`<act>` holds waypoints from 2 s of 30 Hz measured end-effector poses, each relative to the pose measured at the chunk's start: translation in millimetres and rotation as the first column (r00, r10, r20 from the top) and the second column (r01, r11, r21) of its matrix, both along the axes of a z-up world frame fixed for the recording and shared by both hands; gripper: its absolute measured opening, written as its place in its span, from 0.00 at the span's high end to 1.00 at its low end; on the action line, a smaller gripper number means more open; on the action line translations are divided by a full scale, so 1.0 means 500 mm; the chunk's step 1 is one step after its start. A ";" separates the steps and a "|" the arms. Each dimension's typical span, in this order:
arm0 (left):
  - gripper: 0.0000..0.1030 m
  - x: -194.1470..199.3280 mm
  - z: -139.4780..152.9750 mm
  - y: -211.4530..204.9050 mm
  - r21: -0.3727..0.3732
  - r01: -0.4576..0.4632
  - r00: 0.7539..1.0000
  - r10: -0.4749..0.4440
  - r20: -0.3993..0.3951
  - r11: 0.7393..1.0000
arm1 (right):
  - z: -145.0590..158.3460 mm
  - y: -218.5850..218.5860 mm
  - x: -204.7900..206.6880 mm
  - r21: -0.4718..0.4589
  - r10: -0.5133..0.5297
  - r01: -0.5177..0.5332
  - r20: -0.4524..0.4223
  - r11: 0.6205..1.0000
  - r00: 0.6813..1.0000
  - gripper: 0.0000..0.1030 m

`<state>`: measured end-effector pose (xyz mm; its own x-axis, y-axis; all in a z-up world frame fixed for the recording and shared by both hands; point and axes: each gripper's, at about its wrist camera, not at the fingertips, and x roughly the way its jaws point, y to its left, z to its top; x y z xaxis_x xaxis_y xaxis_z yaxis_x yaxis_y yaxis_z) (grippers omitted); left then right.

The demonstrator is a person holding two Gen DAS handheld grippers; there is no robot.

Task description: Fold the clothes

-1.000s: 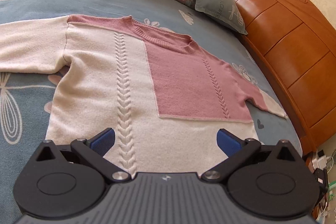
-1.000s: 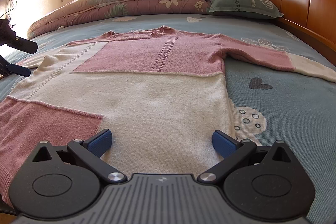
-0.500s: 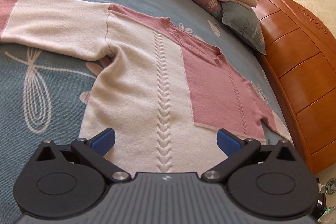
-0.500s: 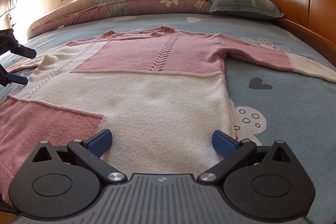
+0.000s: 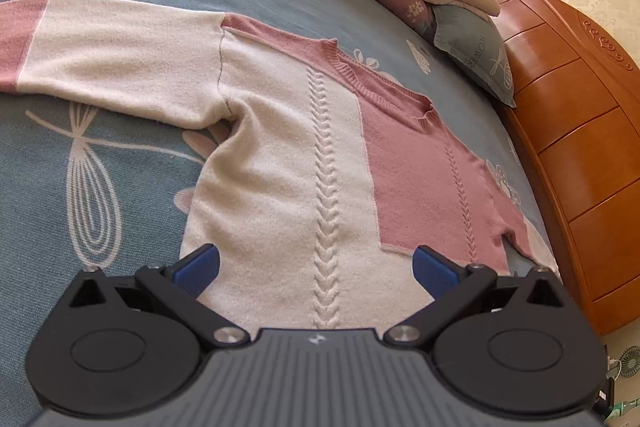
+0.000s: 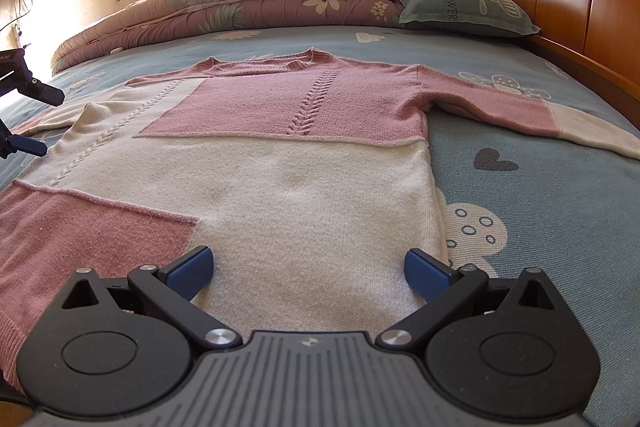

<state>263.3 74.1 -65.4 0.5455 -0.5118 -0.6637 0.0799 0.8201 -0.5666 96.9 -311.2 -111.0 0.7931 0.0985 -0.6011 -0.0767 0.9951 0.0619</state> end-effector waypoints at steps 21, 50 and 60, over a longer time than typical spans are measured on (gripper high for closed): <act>0.01 0.255 -0.034 -0.054 -0.038 -0.115 0.993 0.114 -0.029 0.993 | 0.001 0.000 0.001 0.002 0.003 -0.003 -0.002 1.000 1.000 0.00; 0.01 0.048 0.003 -0.117 0.149 0.125 0.992 -0.119 -0.048 0.981 | 0.002 0.002 0.000 -0.004 0.000 0.000 -0.005 1.000 1.000 0.00; 0.01 -0.120 -0.003 -0.109 0.191 0.149 0.987 -0.157 0.030 0.970 | 0.057 0.013 -0.007 0.128 -0.024 0.029 -0.041 0.991 0.999 0.00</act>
